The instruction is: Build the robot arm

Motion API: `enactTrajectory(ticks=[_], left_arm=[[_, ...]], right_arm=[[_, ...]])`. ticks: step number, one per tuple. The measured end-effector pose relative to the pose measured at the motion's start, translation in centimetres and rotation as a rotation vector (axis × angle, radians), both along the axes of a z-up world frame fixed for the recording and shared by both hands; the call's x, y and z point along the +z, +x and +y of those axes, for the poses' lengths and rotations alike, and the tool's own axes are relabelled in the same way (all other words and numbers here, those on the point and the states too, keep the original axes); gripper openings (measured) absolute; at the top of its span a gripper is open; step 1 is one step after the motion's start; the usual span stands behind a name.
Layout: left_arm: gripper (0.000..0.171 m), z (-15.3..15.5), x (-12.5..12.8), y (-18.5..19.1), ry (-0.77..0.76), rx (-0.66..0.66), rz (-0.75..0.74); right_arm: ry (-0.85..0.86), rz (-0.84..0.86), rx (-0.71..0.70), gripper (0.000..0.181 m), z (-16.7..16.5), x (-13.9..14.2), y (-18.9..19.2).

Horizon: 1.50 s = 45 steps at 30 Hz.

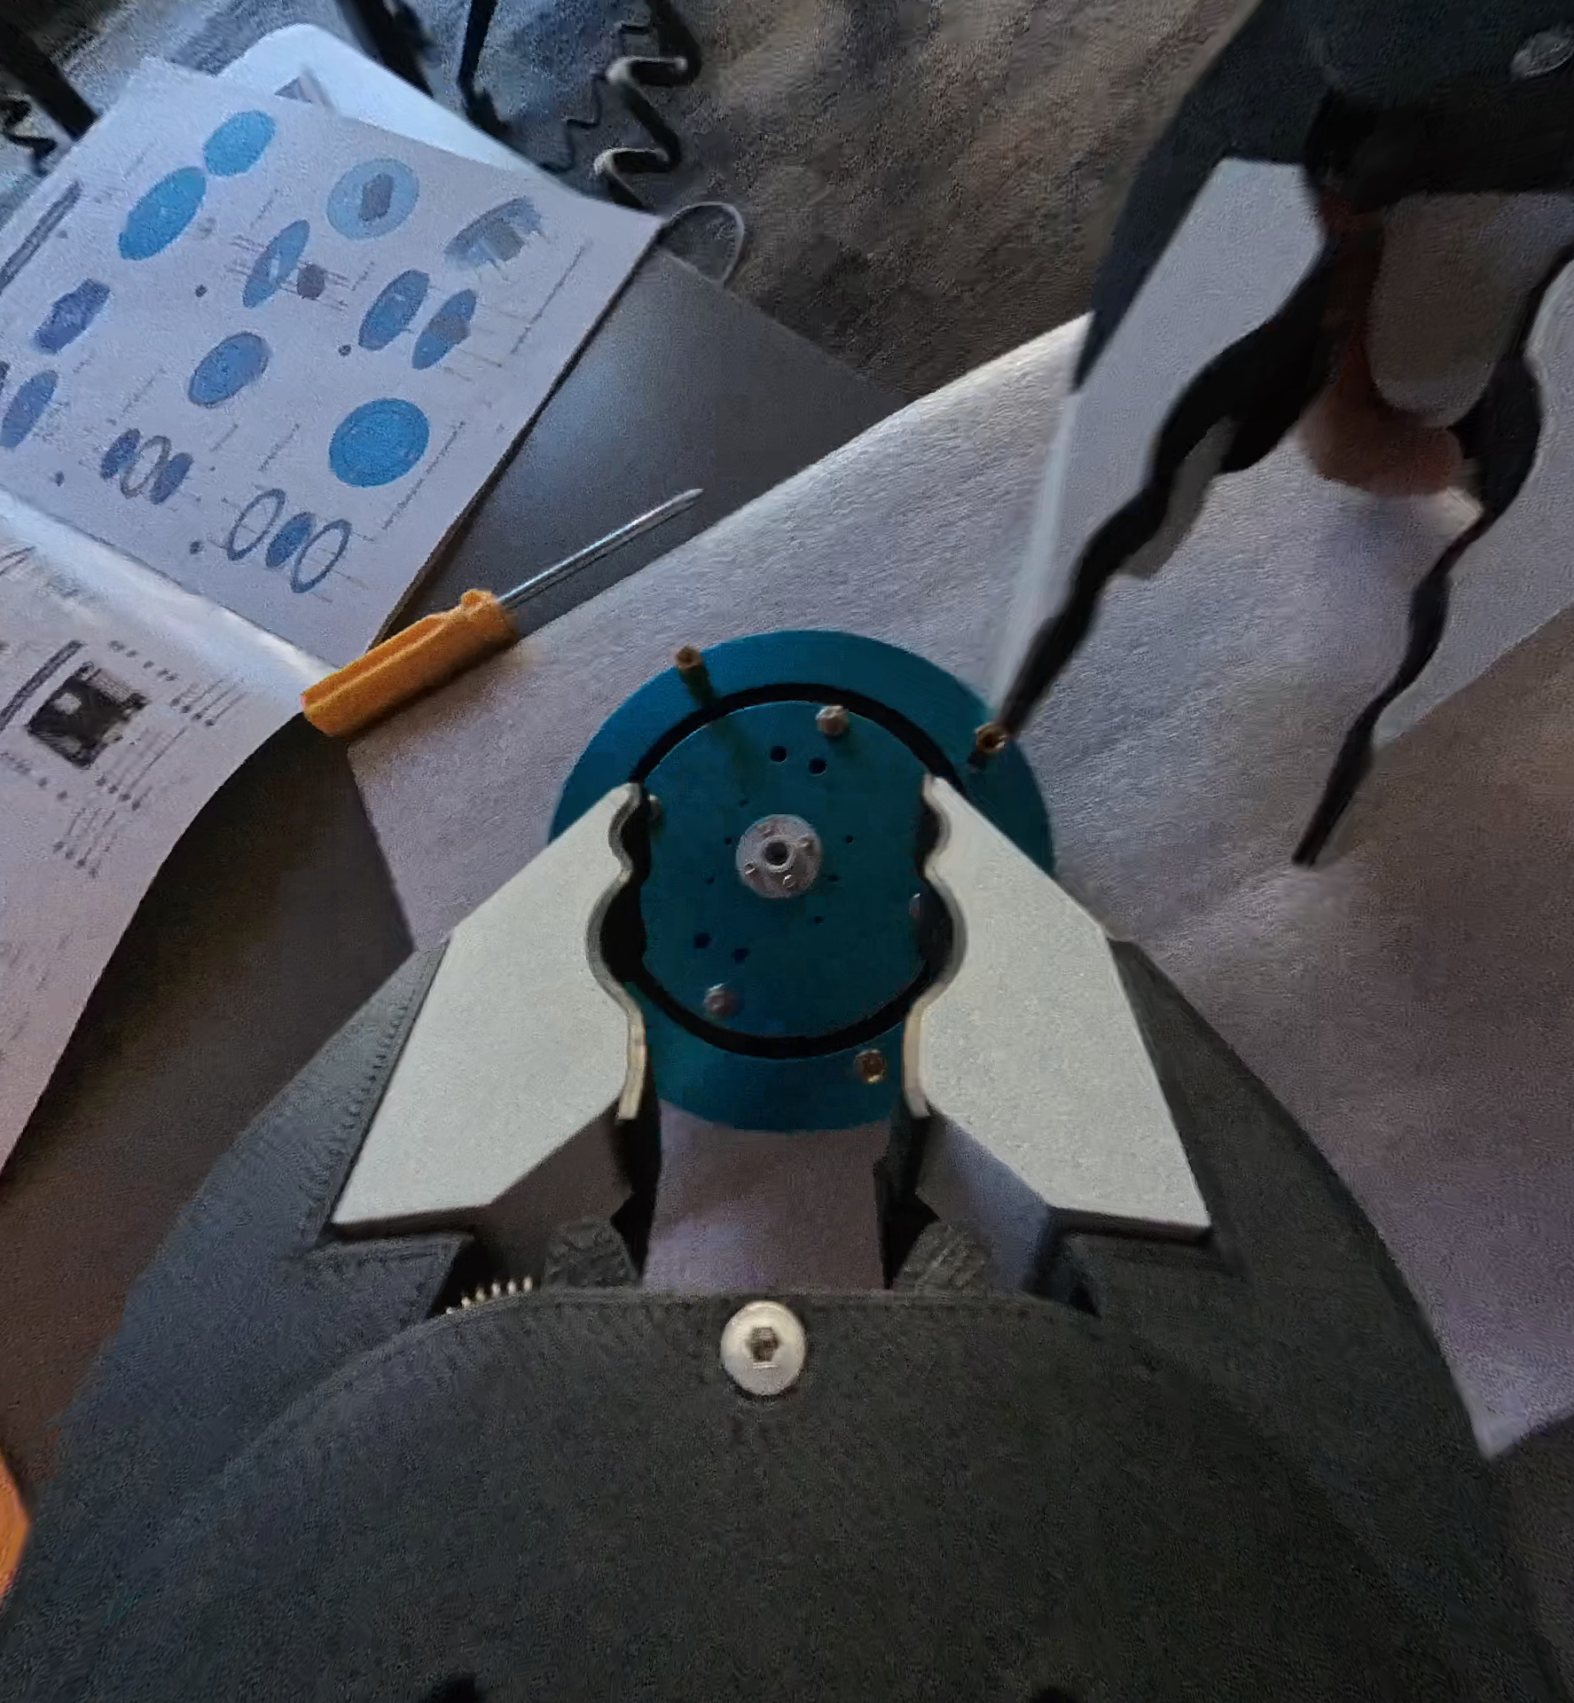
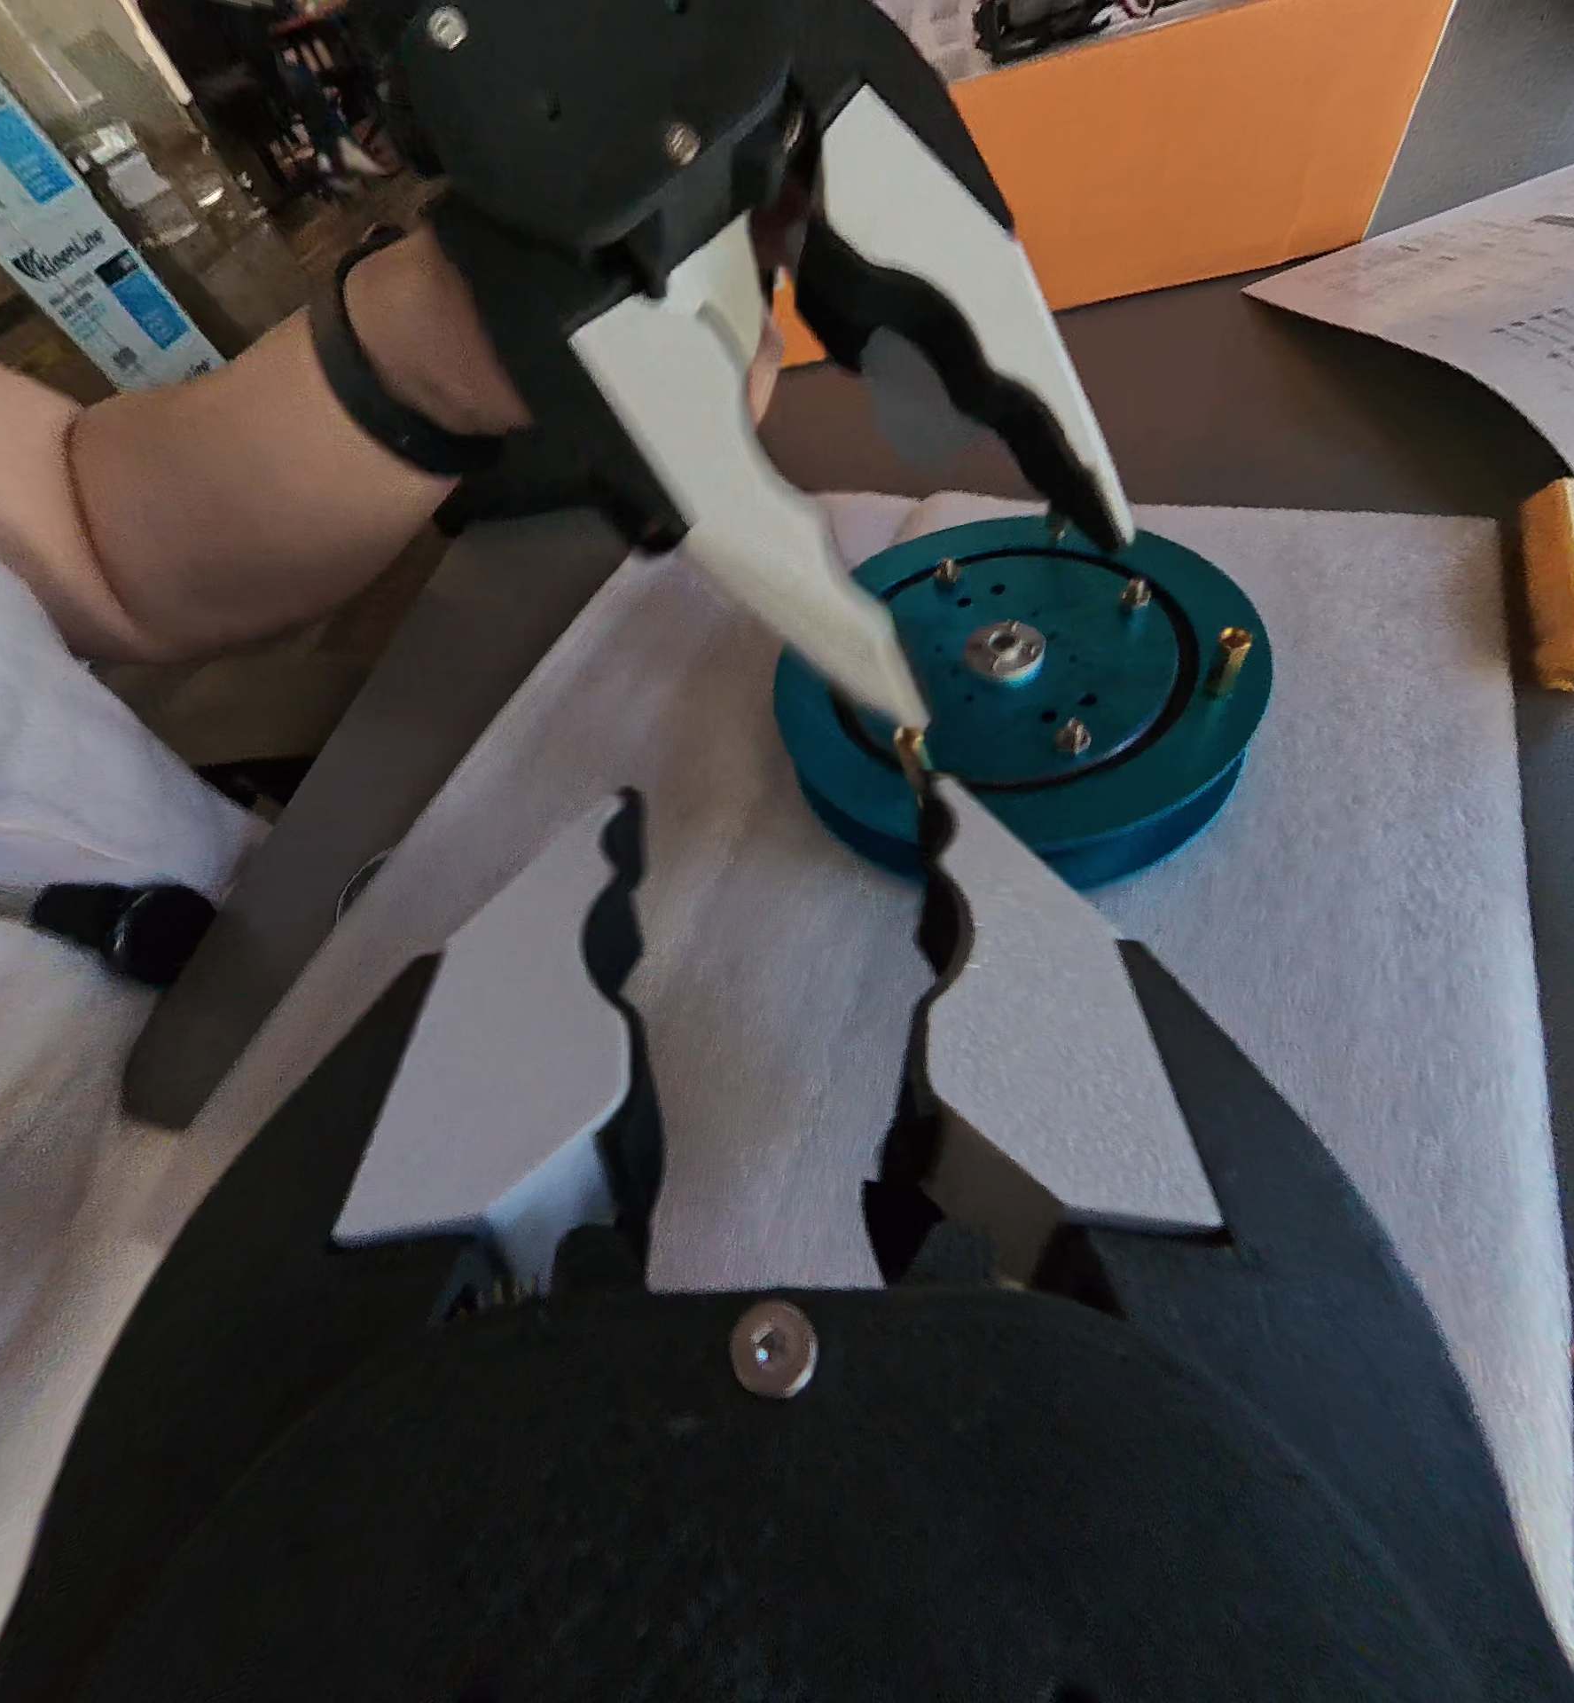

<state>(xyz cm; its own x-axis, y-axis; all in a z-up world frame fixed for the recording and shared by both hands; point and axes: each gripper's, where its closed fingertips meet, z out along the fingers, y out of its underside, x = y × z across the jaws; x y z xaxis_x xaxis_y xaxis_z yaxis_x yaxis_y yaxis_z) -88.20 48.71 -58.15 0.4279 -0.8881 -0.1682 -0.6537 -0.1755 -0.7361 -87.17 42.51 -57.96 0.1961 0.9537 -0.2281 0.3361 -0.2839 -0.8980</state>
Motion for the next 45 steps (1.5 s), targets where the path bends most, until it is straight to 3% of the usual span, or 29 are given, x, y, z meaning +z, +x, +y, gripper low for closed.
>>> enactTrajectory(ticks=[1, 5, 9, 10, 11, 12, 16, 18, 21, 22, 23, 27, 31, 32, 34, 39, 43, 45], left_arm=[[0.055, 0.6, 0.1, -1.0, 0.017, 0.027, 0.0], [0.058, -0.7, 1.1, -0.1, -0.06, -0.025, -0.111], [0.065, -0.2, 0.0, 0.9, 0.024, -0.027, -0.013], [0.056, 0.3, 0.2, 0.4, 0.031, 0.001, -0.015], [0.05, 1.0, 0.4, -0.6, 0.054, 0.041, -0.013], [0.05, 1.4, 0.6, -1.5, 0.06, 0.065, -0.02], [0.061, -0.9, 1.5, 0.1, -0.058, -0.029, -0.142], [0.065, -1.4, 0.6, 1.4, -0.028, -0.073, -0.078], [0.071, -0.2, -0.6, 0.9, 0.024, -0.035, 0.011], [0.068, 0.1, -0.5, 0.3, 0.014, -0.01, 0.001], [0.057, 0.8, -0.3, -0.6, 0.023, 0.029, -0.013], [0.06, 0.0, 1.0, -1.0, -0.028, 0.007, -0.108], [0.063, -0.2, 0.2, 0.8, 0.013, -0.025, -0.051], [0.059, 0.2, 0.0, 0.6, 0.02, -0.003, -0.042], [0.055, 1.3, -0.2, -1.2, 0.033, 0.059, -0.02], [0.061, -1.2, 0.9, 0.1, -0.055, -0.048, -0.136], [0.065, -0.6, -0.5, 1.2, -0.001, -0.05, -0.033], [0.076, -0.3, -0.6, 0.5, -0.017, -0.037, -0.027]], right_arm=[[-0.009, 0.0, 0.005, 0.047, -0.3, 0.1, 0.7], [-0.002, 0.068, -0.059, 0.063, 1.1, 0.9, 0.7], [-0.001, -0.003, 0.003, 0.068, 0.6, -0.2, -0.9], [0.017, -0.015, -0.003, 0.065, 0.5, -0.2, -0.4], [0.012, -0.021, 0.018, 0.049, -0.2, 0.0, 0.3], [0.001, -0.011, 0.004, 0.048, -0.3, 0.2, 1.0], [0.012, 0.037, -0.065, 0.067, 1.2, 0.7, 0.7], [0.007, 0.016, -0.013, 0.069, 0.8, 0.2, -0.7], [0.016, -0.037, 0.009, 0.07, 0.0, -0.7, -0.9], [0.029, -0.041, -0.005, 0.068, -0.1, -0.6, -0.4], [0.025, -0.035, 0.016, 0.052, -0.7, -0.4, 0.2], [0.03, 0.034, -0.063, 0.063, 0.6, 0.6, 0.5], [0.015, 0.018, -0.022, 0.069, 0.7, 0.1, -1.1], [0.026, 0.007, -0.026, 0.069, 0.5, 0.1, -0.9], [0.01, -0.001, -0.005, 0.052, -0.5, 0.2, 0.2], [0.014, 0.068, -0.09, 0.065, 1.0, 0.9, 0.8], [0.016, 0.04, -0.022, 0.065, 0.4, 0.3, -1.1], [0.011, 0.021, -0.014, 0.064, -0.2, 0.2, -0.8]])
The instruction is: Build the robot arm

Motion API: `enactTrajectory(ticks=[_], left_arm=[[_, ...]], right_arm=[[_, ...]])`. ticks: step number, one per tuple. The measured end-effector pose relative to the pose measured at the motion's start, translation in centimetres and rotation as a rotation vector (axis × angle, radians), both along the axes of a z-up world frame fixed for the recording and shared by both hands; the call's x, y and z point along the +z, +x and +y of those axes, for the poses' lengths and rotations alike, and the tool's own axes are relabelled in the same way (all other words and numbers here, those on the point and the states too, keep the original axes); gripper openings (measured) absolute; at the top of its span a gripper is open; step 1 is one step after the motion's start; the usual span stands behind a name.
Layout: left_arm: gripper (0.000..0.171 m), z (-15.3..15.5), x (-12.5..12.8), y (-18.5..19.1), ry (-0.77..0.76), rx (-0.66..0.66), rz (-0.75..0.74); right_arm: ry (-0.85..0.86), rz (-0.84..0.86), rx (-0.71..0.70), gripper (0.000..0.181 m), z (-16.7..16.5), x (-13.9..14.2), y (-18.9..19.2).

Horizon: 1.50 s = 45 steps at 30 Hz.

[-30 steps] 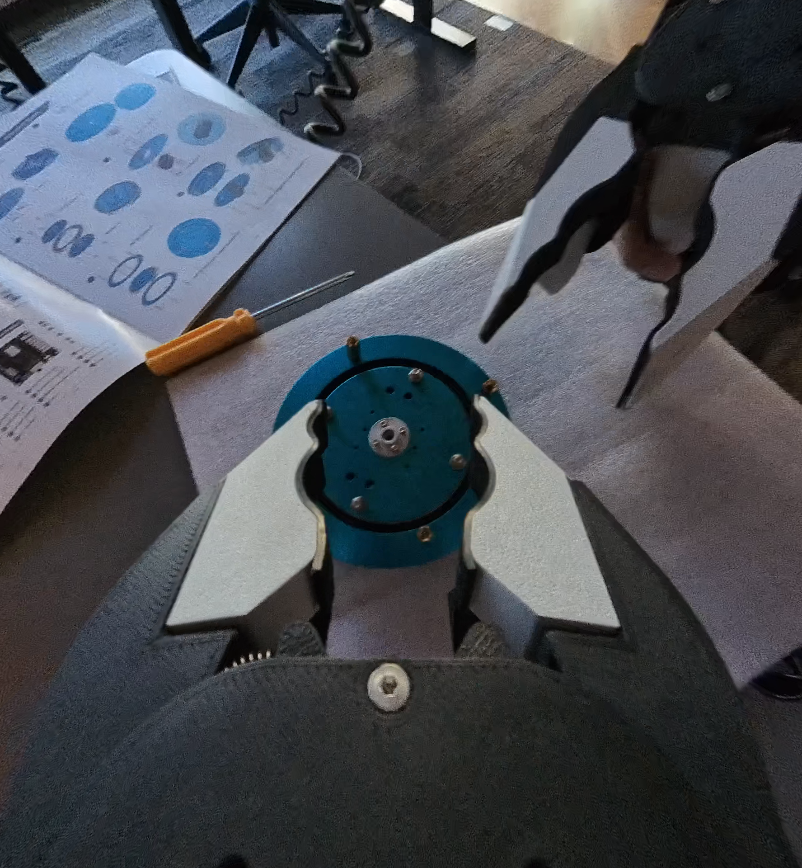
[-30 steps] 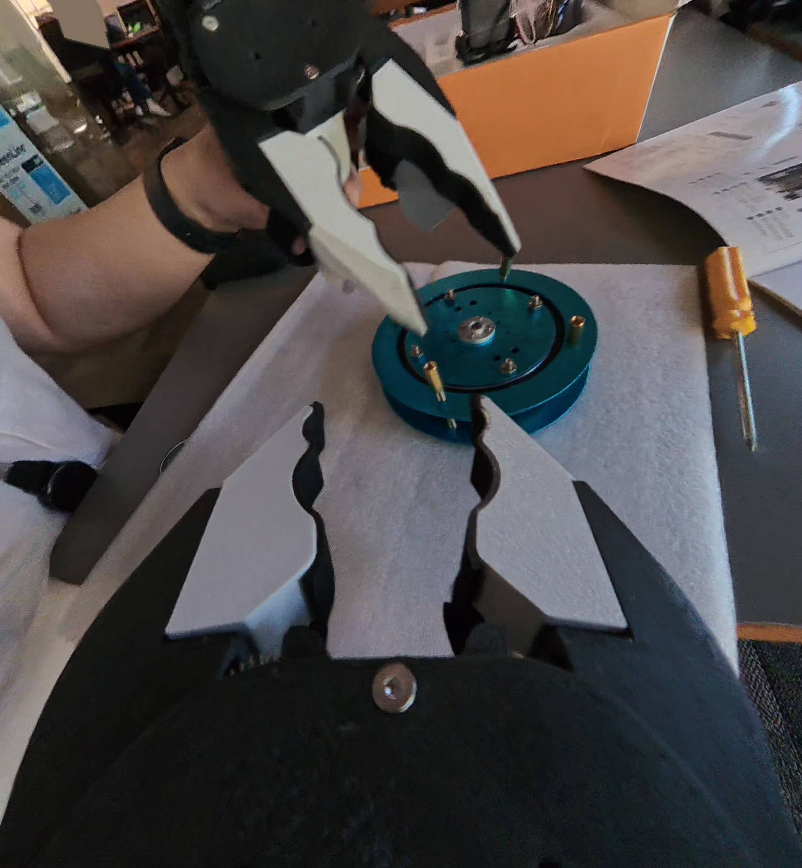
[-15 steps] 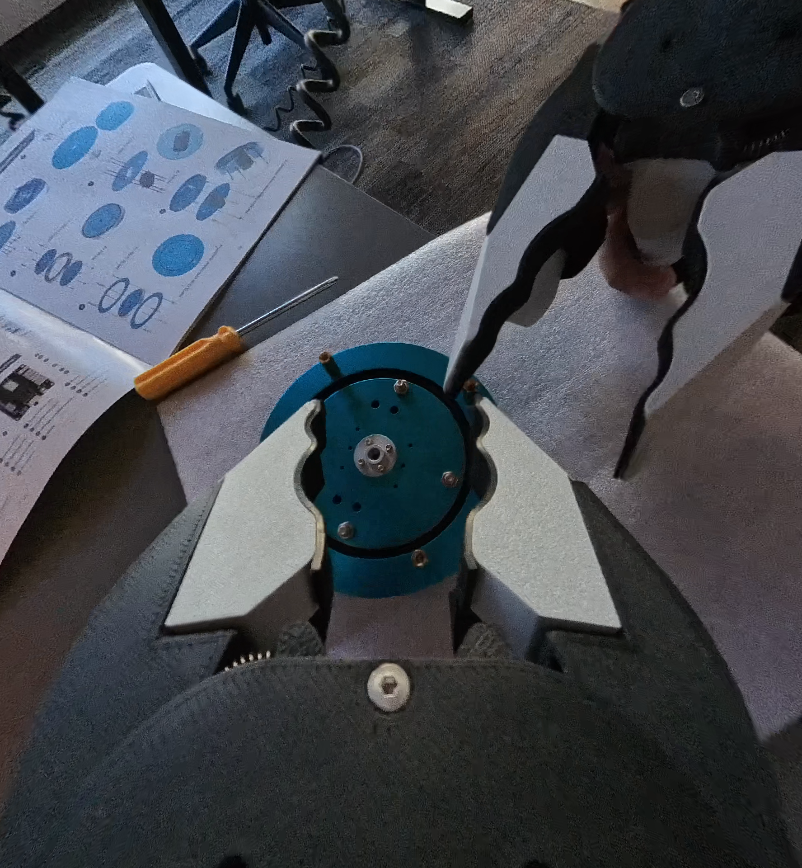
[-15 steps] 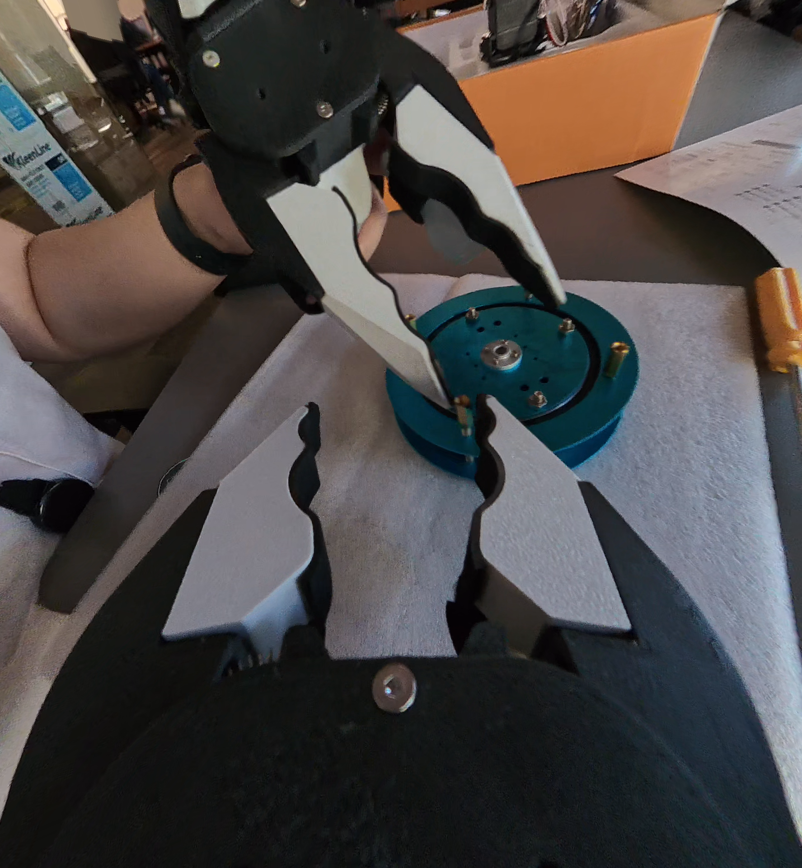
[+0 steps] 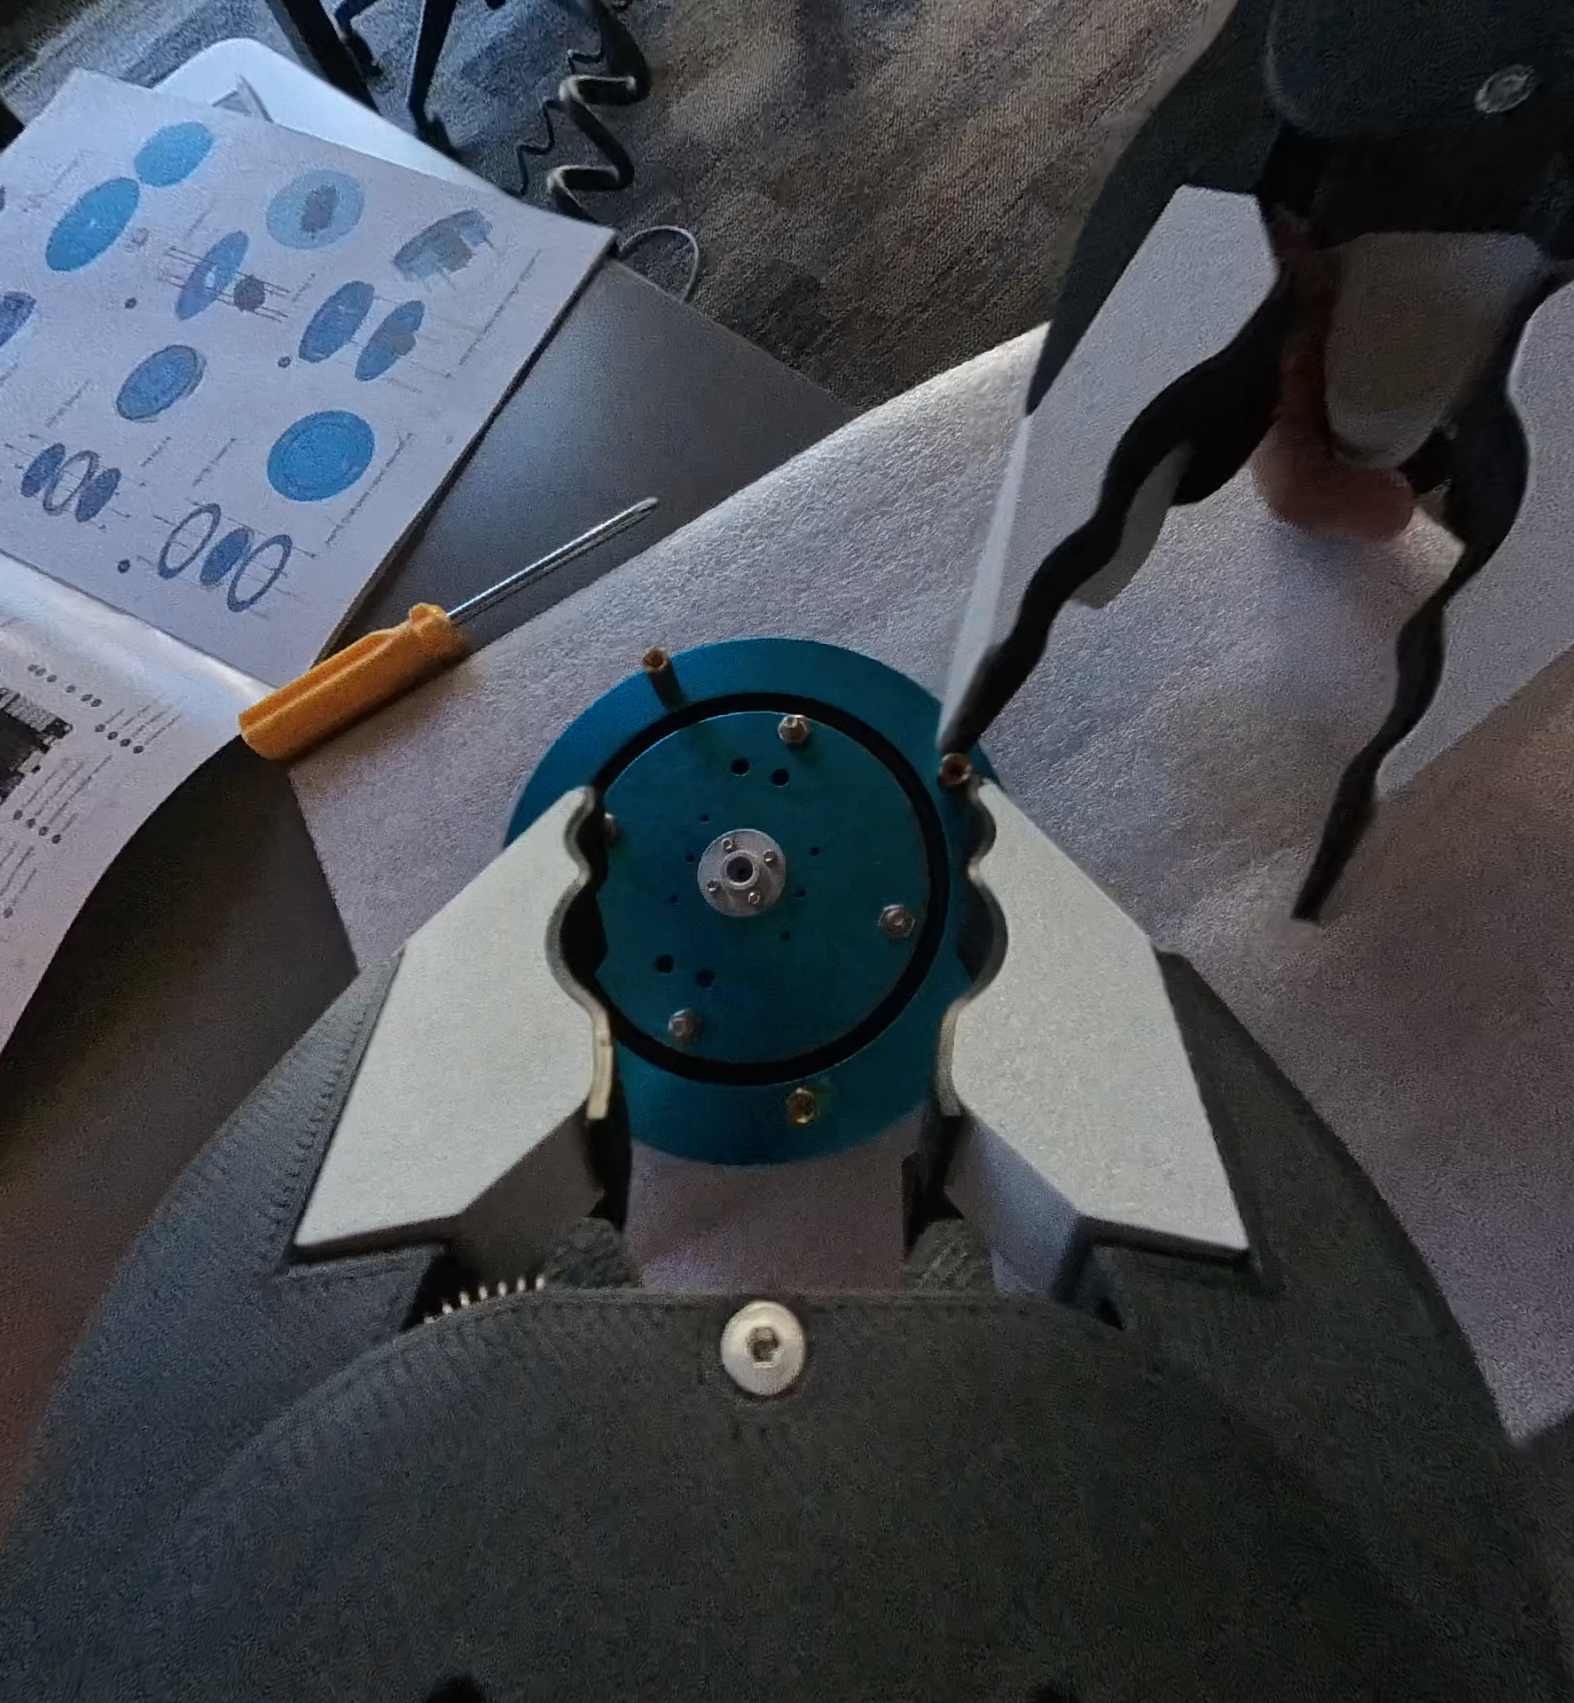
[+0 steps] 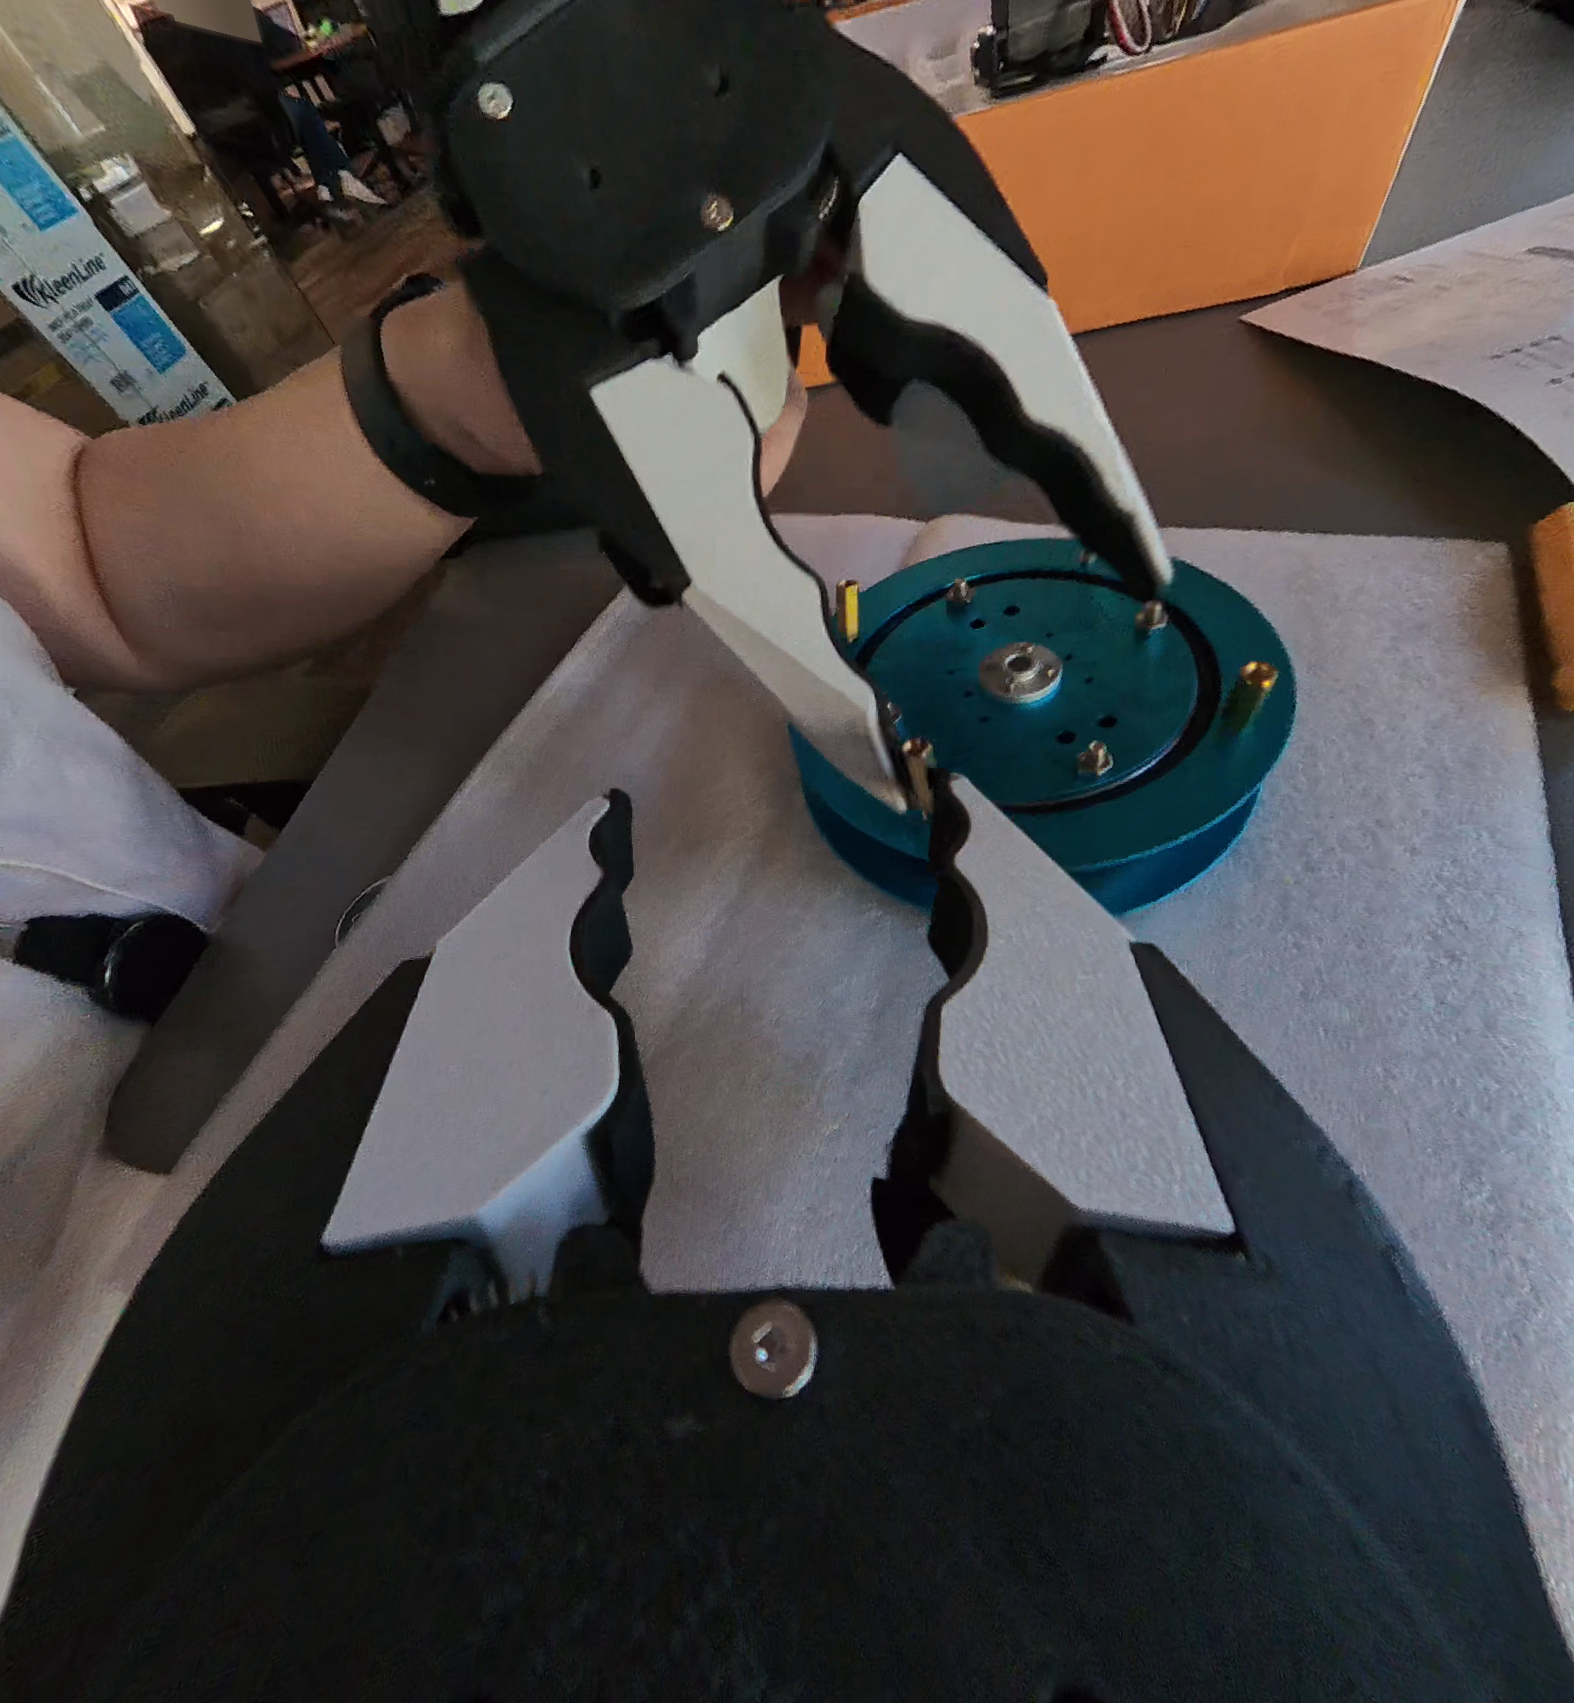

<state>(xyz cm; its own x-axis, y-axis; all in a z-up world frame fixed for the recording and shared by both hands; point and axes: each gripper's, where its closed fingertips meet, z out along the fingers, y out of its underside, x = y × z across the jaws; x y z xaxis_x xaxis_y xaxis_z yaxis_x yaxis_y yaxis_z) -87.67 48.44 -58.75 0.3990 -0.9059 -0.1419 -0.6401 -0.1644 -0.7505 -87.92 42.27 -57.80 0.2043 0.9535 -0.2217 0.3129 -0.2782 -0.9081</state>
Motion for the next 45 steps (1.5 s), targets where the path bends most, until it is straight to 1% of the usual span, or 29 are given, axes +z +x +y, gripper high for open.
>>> enactTrajectory(ticks=[1, 2, 4, 6, 9, 10, 11, 12, 13, 14, 16, 18, 20, 21, 22, 23, 24, 25, 26, 28, 30, 33, 35, 36, 37, 39, 41, 43, 45], left_arm=[[0.064, 0.3, -0.1, -0.7, -0.001, 0.021, 0.007], [0.059, 0.9, 0.0, -1.6, 0.023, 0.05, 0.013], [0.061, 0.6, 0.3, -2.4, 0.002, 0.049, -0.01], [0.061, -0.4, 0.9, -1.4, -0.031, 0.01, -0.063], [0.061, -0.7, 0.6, 0.2, 0.013, -0.024, -0.02], [0.067, -0.3, 0.3, 0.2, 0.033, -0.013, 0.004], [0.069, 0.2, 0.3, 0.0, 0.03, 0.009, 0.0], [0.05, 1.0, 0.4, -0.7, 0.024, 0.06, -0.006], [0.049, 1.7, 0.5, -1.5, 0.03, 0.1, -0.017], [0.052, 1.6, 0.7, -2.0, 0.009, 0.099, -0.039], [0.061, 0.1, 1.2, -1.4, -0.062, 0.031, -0.091], [0.065, -1.2, 1.4, -0.4, -0.062, -0.035, -0.088], [0.067, -1.6, 0.9, 0.5, -0.032, -0.063, -0.048], [0.066, -1.2, 0.5, 0.6, -0.006, -0.049, -0.019], [0.068, -0.5, 0.2, 0.6, 0.018, -0.027, 0.0], [0.071, -0.3, 0.1, 0.4, 0.011, -0.017, -0.006], [0.078, 0.0, 0.1, 0.1, -0.007, -0.005, -0.011], [0.079, 0.2, 0.0, -0.4, -0.022, 0.008, -0.013], [0.059, 0.5, 0.0, -1.1, -0.013, 0.029, -0.01], [0.063, 0.3, 0.3, -1.8, 0.003, 0.026, -0.016], [0.065, -0.5, 0.7, -1.0, -0.02, 0.0, -0.046], [0.066, -0.3, 0.6, 0.4, 0.023, -0.002, -0.032], [0.07, 0.1, 0.4, 0.0, 0.005, 0.017, -0.034], [0.054, 0.8, 0.2, -1.0, 0.014, 0.057, -0.018], [0.057, 1.4, 0.0, -2.1, 0.032, 0.083, 0.001], [0.064, 0.6, 0.1, -2.2, -0.025, 0.056, -0.042], [0.064, -0.7, 1.1, -0.7, -0.06, 0.002, -0.119], [0.066, -0.8, 1.0, 0.4, -0.026, -0.016, -0.094], [0.073, -0.3, 0.2, 0.3, -0.003, -0.006, -0.041]], right_arm=[[-0.009, -0.005, 0.019, 0.051, -0.6, 0.0, 0.5], [-0.02, 0.003, 0.015, 0.049, -0.7, 0.2, 0.9], [-0.008, 0.017, -0.034, 0.053, 0.0, 0.3, 1.5], [-0.011, 0.039, -0.049, 0.063, 0.8, 0.4, 0.9], [-0.025, 0.011, -0.001, 0.067, 0.7, -0.2, -0.6], [-0.023, 0.0, 0.007, 0.068, 0.5, -0.2, -0.7], [-0.008, -0.018, -0.006, 0.069, 0.6, -0.4, -0.4], [0.0, -0.025, -0.007, 0.061, 0.4, -0.3, 0.2], [-0.017, -0.023, 0.006, 0.05, -0.1, -0.2, 0.8], [-0.028, -0.013, -0.012, 0.049, 0.0, 0.0, 1.3], [-0.016, 0.01, -0.06, 0.055, 0.7, 0.3, 1.8], [-0.019, 0.023, -0.062, 0.062, 1.2, 0.3, 1.1], [-0.015, 0.008, -0.03, 0.065, 1.1, 0.0, 0.0], [-0.012, -0.005, -0.007, 0.065, 0.7, -0.2, -0.5], [-0.011, -0.018, 0.015, 0.062, 0.3, -0.3, -0.6], [-0.002, -0.026, 0.007, 0.064, 0.2, -0.4, -0.5], [0.003, -0.028, -0.002, 0.063, 0.1, -0.3, -0.1], [-0.006, -0.029, 0.007, 0.052, -0.2, -0.3, 0.4], [-0.021, -0.016, 0.007, 0.045, -0.4, 0.0, 0.9], [-0.013, 0.01, -0.051, 0.053, 0.6, 0.3, 1.4], [-0.016, 0.027, -0.059, 0.063, 1.1, 0.4, 0.8], [-0.018, -0.002, -0.002, 0.065, 0.7, 0.0, -0.7], [0.009, -0.035, -0.017, 0.066, 0.6, -0.2, -0.3], [0.007, -0.04, -0.008, 0.058, 0.2, -0.2, 0.3], [-0.007, -0.031, -0.002, 0.047, -0.1, 0.1, 0.8], [-0.007, -0.004, -0.057, 0.052, 0.7, 0.5, 1.5], [-0.008, 0.016, -0.066, 0.06, 1.3, 0.6, 1.0], [-0.009, 0.002, -0.027, 0.061, 0.9, 0.4, 0.0], [0.005, -0.024, 0.001, 0.059, 0.4, 0.0, -0.4]])
